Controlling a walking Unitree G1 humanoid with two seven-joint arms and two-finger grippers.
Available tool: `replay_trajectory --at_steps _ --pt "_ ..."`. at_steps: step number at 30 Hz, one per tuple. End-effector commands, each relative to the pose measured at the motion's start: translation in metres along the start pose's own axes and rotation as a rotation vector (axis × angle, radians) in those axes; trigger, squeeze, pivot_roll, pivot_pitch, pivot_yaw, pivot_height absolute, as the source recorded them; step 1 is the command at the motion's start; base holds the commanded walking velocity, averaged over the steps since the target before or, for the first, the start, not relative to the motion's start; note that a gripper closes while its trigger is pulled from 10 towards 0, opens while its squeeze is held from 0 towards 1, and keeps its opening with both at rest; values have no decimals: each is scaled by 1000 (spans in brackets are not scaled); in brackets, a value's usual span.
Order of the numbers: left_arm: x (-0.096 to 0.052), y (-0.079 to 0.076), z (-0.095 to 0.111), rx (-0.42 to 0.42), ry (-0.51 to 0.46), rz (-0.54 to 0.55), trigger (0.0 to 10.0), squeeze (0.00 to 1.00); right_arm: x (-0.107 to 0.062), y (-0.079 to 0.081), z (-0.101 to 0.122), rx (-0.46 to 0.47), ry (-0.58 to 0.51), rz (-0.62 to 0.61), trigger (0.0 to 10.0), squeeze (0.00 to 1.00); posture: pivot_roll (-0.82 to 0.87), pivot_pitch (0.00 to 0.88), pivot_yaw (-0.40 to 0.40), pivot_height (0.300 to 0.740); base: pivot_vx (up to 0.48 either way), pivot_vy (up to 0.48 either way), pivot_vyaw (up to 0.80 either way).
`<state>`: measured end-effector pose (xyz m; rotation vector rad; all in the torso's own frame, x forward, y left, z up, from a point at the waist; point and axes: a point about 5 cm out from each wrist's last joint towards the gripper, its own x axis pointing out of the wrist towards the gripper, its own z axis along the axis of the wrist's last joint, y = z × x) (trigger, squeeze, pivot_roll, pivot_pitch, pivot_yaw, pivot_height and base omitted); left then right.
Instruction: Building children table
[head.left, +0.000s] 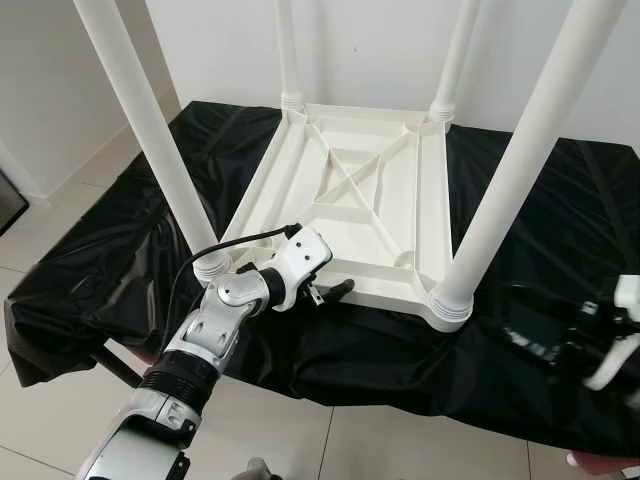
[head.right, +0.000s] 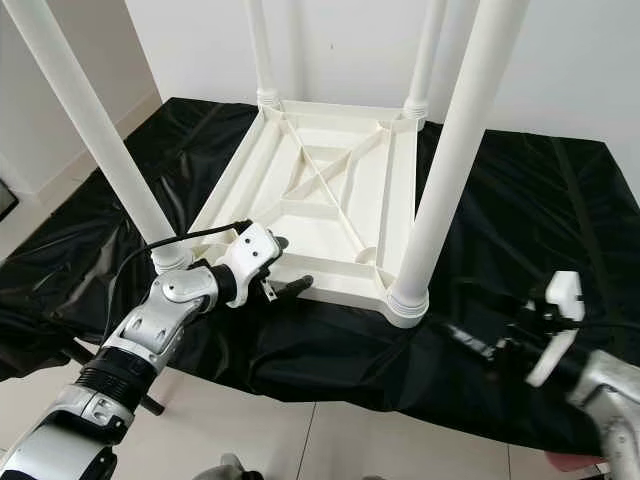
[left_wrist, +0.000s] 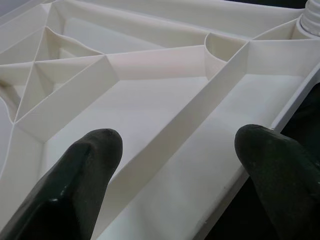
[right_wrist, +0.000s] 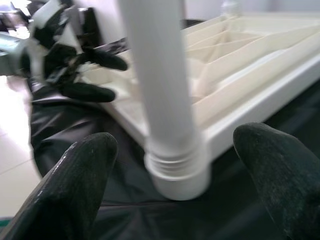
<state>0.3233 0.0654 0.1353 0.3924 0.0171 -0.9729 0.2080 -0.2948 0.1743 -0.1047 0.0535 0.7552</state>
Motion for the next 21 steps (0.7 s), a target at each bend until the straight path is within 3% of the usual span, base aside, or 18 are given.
replay_trajectory --at_steps 1,5,10,15,21 --pt "-2 4 -3 1 13 32 10000 0 -2 -4 3 -17 -14 -28 10000 0 -93 9 83 740 0 0 0" --pt "-2 4 -4 1 14 31 10000 0 2 -6 4 -14 -44 -77 10000 0 -94 7 86 740 0 0 0" --pt "-3 4 -5 -2 13 27 10000 0 32 -18 1 -64 -98 -305 10000 0 -92 0 89 740 0 0 0" --pt "-3 3 -5 3 12 20 10000 0 44 -25 2 -60 -133 -410 10000 0 -88 0 90 740 0 0 0" --pt "-8 5 -7 6 17 28 10000 0 80 -11 16 41 -323 -519 10000 0 -67 0 75 740 0 0 0"
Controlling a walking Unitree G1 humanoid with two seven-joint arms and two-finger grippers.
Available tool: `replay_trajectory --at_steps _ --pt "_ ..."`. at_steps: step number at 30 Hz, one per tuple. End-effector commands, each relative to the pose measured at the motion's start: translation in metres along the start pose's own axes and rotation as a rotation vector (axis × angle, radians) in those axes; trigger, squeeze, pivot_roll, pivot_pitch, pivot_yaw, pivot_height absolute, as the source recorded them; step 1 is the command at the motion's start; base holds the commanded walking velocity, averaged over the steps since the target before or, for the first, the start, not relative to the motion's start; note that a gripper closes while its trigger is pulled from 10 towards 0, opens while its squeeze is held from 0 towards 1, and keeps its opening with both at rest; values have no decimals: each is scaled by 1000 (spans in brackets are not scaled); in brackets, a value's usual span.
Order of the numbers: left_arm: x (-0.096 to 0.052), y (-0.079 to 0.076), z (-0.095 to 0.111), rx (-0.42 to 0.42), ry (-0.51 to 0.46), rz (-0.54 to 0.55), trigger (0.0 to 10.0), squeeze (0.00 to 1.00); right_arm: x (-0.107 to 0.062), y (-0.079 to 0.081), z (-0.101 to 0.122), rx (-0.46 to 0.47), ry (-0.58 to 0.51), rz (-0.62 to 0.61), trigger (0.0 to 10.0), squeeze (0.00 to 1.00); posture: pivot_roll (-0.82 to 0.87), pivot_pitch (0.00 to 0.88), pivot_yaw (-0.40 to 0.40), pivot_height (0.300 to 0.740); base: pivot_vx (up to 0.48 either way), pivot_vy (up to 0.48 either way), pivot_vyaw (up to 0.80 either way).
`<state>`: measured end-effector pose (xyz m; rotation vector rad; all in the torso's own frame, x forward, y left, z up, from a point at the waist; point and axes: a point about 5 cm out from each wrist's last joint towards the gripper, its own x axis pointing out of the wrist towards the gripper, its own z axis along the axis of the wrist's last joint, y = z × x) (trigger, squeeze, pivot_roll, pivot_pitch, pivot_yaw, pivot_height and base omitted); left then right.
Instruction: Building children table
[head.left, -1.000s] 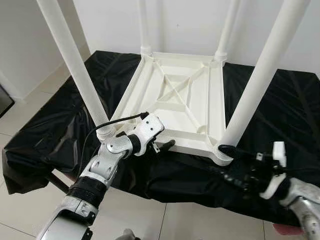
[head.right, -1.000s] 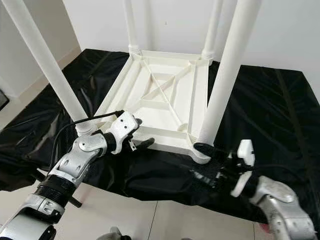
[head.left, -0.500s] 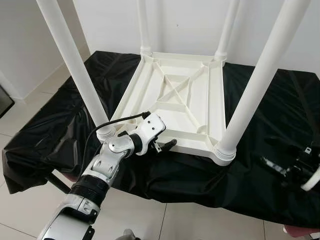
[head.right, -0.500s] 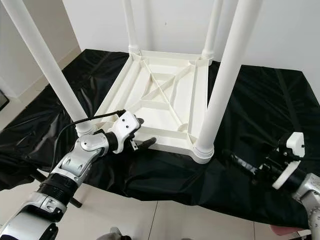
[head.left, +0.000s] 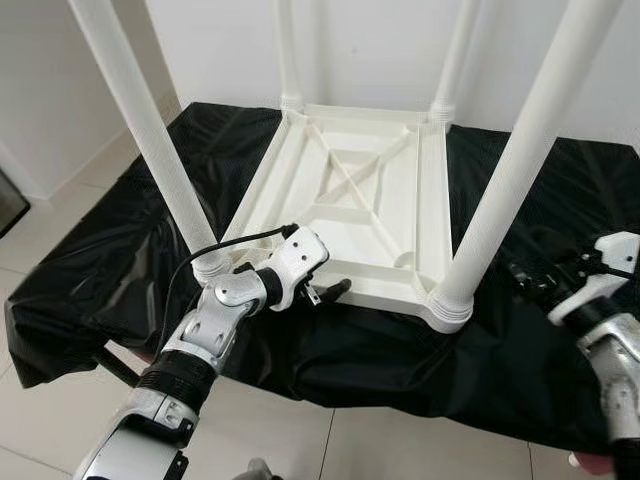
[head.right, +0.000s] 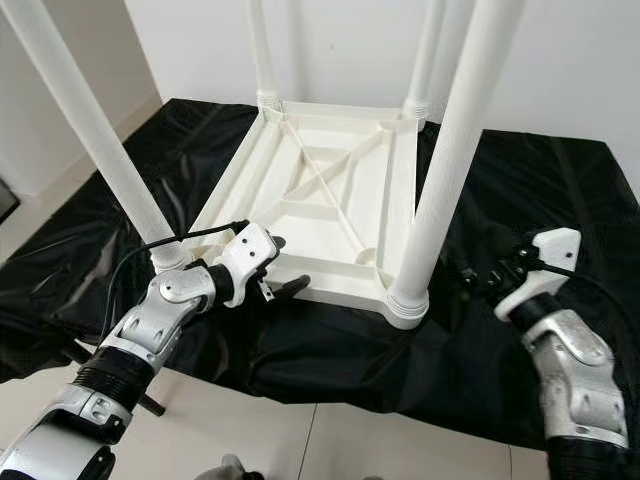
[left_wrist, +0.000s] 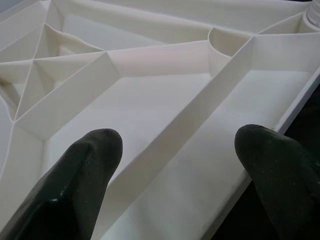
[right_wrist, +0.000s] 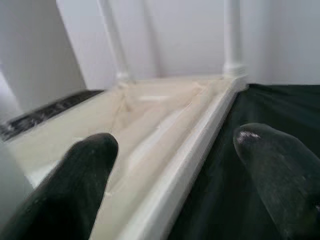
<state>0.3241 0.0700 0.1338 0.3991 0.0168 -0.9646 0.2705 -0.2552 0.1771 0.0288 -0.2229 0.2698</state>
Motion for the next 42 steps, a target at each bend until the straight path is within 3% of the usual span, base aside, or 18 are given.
replay_trajectory --at_steps 1,6,8,11,14,20,24,27,29,30,37,42 --pt "-5 3 -4 1 13 20 10000 0 7 8 5 7 -37 -25 10000 0 -67 0 75 740 0 0 0" --pt "-6 4 -5 14 20 29 10000 0 37 39 -4 119 -101 -176 10000 0 -38 0 50 740 0 0 0" --pt "-1 -6 -2 46 21 -24 10000 0 43 46 -7 139 -113 -234 10000 0 -11 0 32 740 0 0 0" --pt "-1 -6 -2 46 21 -24 10000 0 43 46 -7 139 -113 -234 10000 0 -11 0 32 740 0 0 0" --pt "9 -25 1 98 32 -118 10000 0 47 49 -13 145 -111 -265 10000 0 13 0 22 740 0 0 0" --pt "9 -30 0 153 50 -165 10000 0 47 48 -15 144 -107 -279 10000 0 16 6 24 740 0 0 0" --pt "-1 -23 -5 151 72 -177 10000 0 44 45 -13 134 -128 -325 10000 0 5 14 37 740 0 0 0" --pt "-21 -8 -14 133 107 -174 10000 0 33 35 -7 98 -186 -442 10000 0 -13 23 60 740 0 0 0" --pt "-21 -8 -14 133 107 -174 10000 0 33 35 -7 98 -186 -442 10000 0 -13 23 60 740 0 0 0" --pt "-30 -4 -17 127 120 -180 10000 0 28 31 -4 52 -210 -487 10000 0 -15 22 64 740 0 0 0" --pt "-37 2 -24 115 146 -163 10000 0 21 34 -1 -38 -235 -509 10000 0 -32 19 87 740 0 0 0" --pt "-41 9 -27 110 157 -139 10000 0 20 44 -6 -37 -221 -479 10000 0 -36 14 94 740 0 0 0"
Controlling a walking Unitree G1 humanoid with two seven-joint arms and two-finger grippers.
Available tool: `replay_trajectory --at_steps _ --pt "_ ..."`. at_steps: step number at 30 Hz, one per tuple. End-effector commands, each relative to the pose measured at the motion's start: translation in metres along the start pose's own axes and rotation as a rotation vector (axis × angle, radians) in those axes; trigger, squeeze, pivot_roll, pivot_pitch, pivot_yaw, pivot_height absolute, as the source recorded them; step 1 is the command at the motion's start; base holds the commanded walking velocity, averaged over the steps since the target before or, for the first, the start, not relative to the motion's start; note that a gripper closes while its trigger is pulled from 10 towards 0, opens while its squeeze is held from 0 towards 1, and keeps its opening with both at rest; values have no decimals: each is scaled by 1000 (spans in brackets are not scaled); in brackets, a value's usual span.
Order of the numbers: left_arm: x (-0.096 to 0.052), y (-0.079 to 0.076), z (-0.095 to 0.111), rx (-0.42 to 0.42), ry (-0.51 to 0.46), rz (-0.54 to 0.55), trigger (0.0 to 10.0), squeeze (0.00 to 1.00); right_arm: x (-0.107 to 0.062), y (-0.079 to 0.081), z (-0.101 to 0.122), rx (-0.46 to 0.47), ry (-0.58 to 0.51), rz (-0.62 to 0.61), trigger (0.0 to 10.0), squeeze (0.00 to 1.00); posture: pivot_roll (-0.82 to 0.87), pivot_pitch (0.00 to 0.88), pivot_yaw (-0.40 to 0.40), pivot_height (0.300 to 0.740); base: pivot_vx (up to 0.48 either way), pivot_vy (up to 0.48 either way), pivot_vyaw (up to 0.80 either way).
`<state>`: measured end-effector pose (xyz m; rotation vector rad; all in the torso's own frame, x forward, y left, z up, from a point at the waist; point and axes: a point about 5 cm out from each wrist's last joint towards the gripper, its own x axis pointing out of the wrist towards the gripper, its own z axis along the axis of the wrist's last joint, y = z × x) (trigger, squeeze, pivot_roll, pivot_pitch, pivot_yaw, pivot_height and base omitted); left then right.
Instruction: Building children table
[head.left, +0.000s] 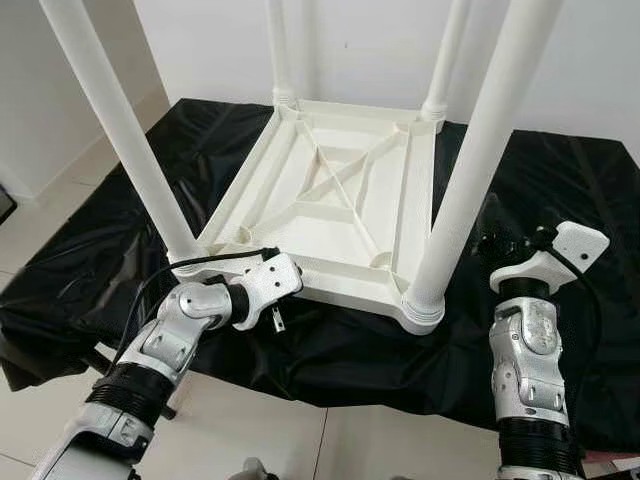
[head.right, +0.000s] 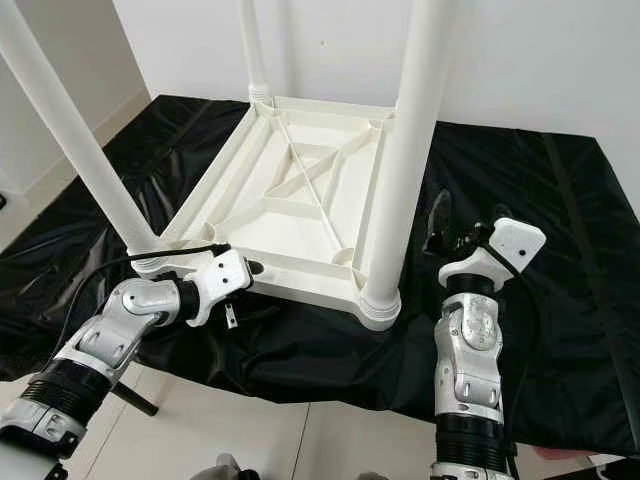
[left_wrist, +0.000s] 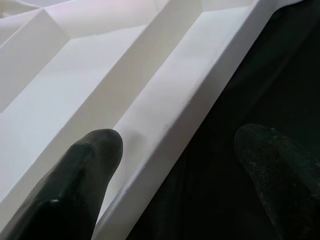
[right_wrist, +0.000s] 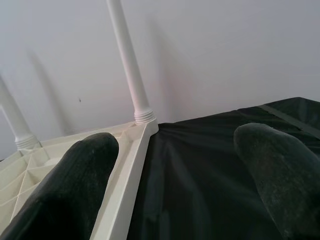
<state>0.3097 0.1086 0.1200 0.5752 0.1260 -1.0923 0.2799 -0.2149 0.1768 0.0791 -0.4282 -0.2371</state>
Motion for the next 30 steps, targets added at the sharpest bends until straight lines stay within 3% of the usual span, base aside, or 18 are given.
replay_trajectory --at_steps 1,8,16,21,25,30 --pt "-6 4 -6 -9 15 8 10000 0 -5 10 -2 -11 -1 35 10000 0 -32 13 95 740 0 0 0" --pt "2 0 -7 1 37 -16 10000 0 -4 16 -2 -10 -16 38 10000 0 -33 8 100 740 0 0 0" --pt "14 19 -4 -52 78 44 10000 0 -3 18 -1 -15 -23 40 10000 0 -38 8 101 740 0 0 0" --pt "21 23 -4 -86 105 31 10000 0 -3 19 -1 -20 -26 44 10000 0 -37 12 105 740 0 0 0" --pt "32 19 -11 -140 184 -4 10000 0 -5 18 1 -27 -28 42 10000 0 -38 25 112 740 0 0 0" --pt "38 17 -17 -149 249 -19 10000 0 -7 18 1 -31 -28 39 10000 0 -47 28 114 740 0 0 0"
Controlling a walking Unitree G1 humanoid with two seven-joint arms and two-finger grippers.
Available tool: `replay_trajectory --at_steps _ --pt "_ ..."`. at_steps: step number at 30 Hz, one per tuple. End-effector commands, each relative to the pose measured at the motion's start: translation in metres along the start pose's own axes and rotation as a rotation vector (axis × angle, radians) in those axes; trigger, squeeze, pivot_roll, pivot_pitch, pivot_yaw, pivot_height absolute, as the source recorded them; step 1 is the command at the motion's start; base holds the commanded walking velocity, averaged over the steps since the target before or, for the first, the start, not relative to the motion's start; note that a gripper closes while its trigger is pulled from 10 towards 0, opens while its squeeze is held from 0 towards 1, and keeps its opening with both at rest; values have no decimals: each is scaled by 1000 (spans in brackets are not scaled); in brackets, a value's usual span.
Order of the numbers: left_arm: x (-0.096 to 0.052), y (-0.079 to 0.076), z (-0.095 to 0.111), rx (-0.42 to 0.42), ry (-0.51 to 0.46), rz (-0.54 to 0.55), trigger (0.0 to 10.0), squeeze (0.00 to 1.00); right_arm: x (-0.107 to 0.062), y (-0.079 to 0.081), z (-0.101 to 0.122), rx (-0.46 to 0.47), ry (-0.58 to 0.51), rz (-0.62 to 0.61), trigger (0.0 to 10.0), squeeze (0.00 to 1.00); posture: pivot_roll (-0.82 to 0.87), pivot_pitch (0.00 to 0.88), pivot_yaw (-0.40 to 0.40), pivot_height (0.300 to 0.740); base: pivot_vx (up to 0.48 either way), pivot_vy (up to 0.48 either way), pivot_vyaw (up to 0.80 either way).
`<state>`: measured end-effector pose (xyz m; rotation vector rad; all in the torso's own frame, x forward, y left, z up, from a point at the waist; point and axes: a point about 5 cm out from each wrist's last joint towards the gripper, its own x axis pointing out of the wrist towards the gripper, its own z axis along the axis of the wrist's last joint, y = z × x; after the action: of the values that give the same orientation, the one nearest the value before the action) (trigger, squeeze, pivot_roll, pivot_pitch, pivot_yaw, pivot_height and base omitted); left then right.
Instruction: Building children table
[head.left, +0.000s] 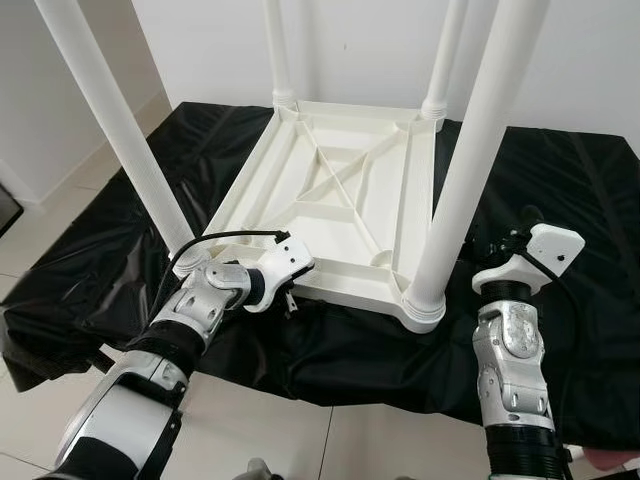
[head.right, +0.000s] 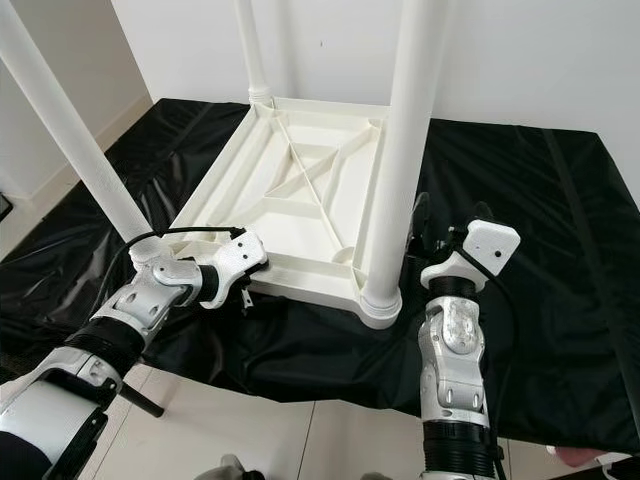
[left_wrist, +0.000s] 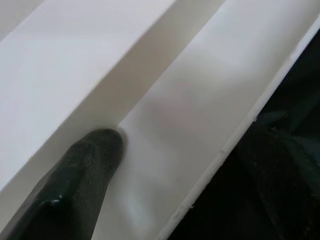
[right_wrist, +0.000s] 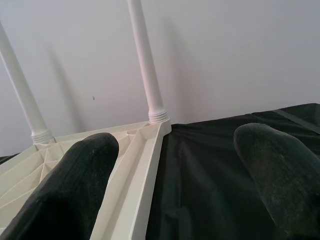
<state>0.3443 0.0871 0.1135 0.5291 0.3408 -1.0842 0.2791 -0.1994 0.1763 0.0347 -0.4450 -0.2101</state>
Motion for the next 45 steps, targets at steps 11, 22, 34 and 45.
replay_trajectory --at_steps 11,22,34,45 --pt "12 -6 -23 -77 135 25 10000 0 -2 2 4 -7 -14 0 10000 0 -47 34 117 740 0 0 0" --pt "13 -2 -18 -72 119 24 10000 0 -2 2 6 -7 -15 0 10000 0 -43 40 118 740 0 0 0" --pt "10 8 -9 -61 79 53 10000 0 0 3 6 -9 -16 3 10000 0 -41 38 114 740 0 0 0" --pt "11 6 -9 -45 62 25 0 0 -2 2 6 -13 -18 -4 10000 0 -51 35 119 740 0 0 0"
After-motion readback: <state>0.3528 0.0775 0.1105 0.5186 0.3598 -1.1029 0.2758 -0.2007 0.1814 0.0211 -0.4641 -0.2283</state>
